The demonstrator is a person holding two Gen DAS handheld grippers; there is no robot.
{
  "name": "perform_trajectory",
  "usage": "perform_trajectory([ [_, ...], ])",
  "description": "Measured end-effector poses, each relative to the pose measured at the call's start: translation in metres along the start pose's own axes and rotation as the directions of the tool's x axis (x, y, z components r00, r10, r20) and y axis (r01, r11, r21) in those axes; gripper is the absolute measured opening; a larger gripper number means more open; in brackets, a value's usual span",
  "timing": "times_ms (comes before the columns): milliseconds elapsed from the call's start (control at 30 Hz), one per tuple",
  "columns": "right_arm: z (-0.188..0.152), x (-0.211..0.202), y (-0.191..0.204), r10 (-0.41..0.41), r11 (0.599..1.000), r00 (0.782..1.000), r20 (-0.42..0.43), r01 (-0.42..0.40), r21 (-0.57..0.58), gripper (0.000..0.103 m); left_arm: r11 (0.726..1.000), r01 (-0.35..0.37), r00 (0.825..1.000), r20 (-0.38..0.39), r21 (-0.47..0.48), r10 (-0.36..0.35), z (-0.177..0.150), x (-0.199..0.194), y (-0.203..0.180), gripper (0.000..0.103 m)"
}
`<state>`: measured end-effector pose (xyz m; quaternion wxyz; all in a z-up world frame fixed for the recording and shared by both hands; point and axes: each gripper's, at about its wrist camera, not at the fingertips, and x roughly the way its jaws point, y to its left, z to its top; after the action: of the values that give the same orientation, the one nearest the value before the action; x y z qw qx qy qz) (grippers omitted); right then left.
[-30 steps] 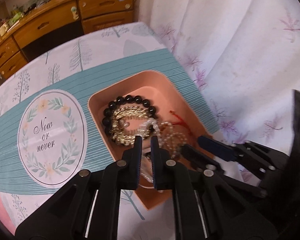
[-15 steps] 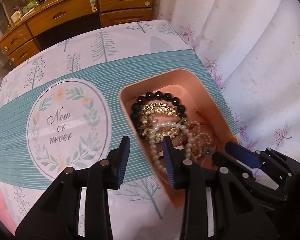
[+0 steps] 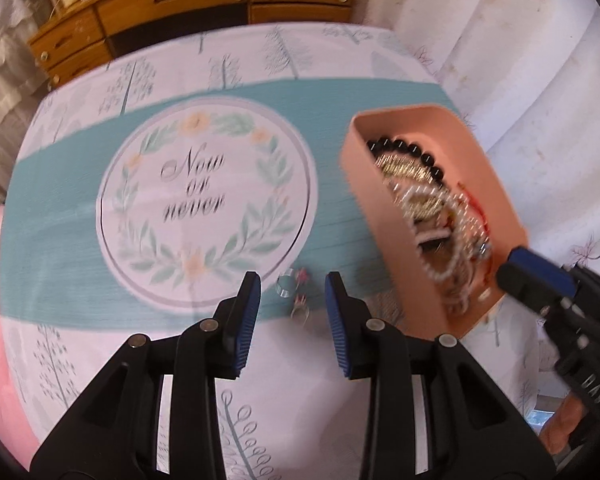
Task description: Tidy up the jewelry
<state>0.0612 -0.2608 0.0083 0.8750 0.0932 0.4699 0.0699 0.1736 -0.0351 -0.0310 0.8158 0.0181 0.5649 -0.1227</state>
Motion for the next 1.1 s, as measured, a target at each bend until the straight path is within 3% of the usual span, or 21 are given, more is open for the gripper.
perform_trajectory([
  [200, 0.001, 0.008, 0.014, 0.026, 0.999, 1.000, -0.014, -0.027, -0.019, 0.026, 0.999, 0.025, 0.999, -0.044, -0.025, -0.026, -0.020, 0.017, 0.003, 0.030],
  [467, 0.007, 0.021, 0.026, 0.058, 0.998, 0.998, -0.017, -0.058, -0.009, 0.026, 0.999, 0.018, 0.999, -0.038, -0.030, -0.019, -0.015, 0.025, -0.005, 0.029],
  [767, 0.013, 0.032, 0.026, 0.053, 0.999, 0.998, -0.026, -0.053, -0.002, 0.026, 0.999, 0.002, 0.998, -0.062, -0.033, -0.004, -0.013, 0.037, -0.005, 0.005],
  [1100, 0.018, 0.046, 0.047, 0.072, 0.996, 0.996, -0.043, -0.075, -0.051, 0.026, 0.995, 0.036, 0.999, -0.037, -0.093, -0.039, -0.020, 0.028, 0.019, 0.003],
])
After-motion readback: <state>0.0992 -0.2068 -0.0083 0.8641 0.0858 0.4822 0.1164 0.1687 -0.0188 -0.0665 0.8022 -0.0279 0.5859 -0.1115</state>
